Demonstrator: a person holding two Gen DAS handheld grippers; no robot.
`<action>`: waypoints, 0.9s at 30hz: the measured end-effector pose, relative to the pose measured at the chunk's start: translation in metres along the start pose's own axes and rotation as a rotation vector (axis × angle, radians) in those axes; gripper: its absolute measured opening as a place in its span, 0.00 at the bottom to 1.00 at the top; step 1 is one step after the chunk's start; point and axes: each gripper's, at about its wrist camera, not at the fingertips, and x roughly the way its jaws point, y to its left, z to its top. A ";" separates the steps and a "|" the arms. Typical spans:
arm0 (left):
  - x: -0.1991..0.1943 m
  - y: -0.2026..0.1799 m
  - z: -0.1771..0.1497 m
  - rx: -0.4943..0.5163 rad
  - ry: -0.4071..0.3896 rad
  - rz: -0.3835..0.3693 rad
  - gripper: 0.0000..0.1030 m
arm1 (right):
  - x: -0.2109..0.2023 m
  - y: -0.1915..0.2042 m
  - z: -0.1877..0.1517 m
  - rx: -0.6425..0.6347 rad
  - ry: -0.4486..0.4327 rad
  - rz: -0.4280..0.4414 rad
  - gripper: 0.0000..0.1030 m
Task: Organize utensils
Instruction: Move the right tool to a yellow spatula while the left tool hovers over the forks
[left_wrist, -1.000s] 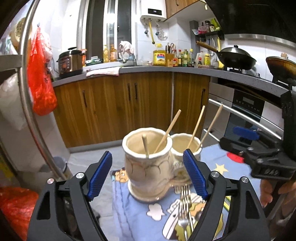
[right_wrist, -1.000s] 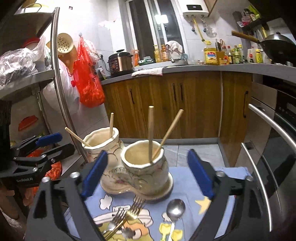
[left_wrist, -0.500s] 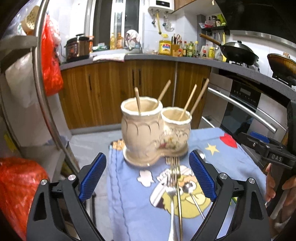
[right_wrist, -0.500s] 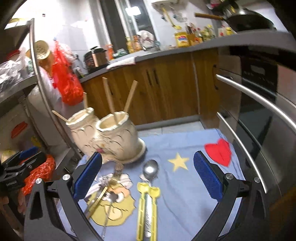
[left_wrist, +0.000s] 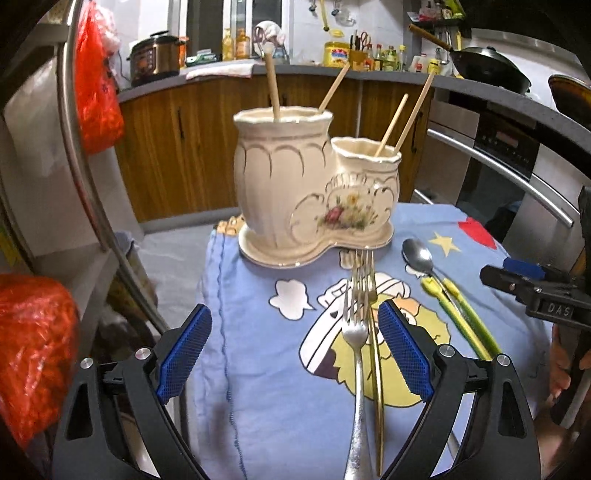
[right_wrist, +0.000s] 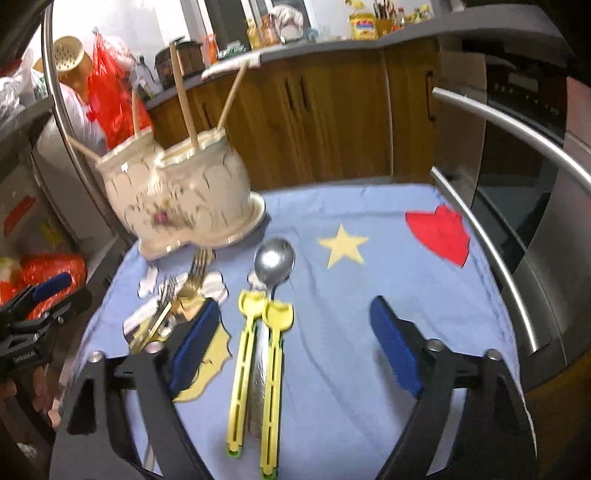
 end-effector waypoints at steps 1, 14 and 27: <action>0.002 0.000 -0.001 -0.002 0.004 -0.003 0.89 | 0.004 0.000 -0.002 -0.004 0.021 0.004 0.63; 0.018 -0.002 -0.007 0.016 0.066 -0.027 0.88 | 0.024 0.006 -0.017 -0.051 0.153 0.050 0.20; 0.022 -0.012 -0.010 0.059 0.077 -0.016 0.88 | 0.027 0.011 -0.015 -0.117 0.144 -0.055 0.14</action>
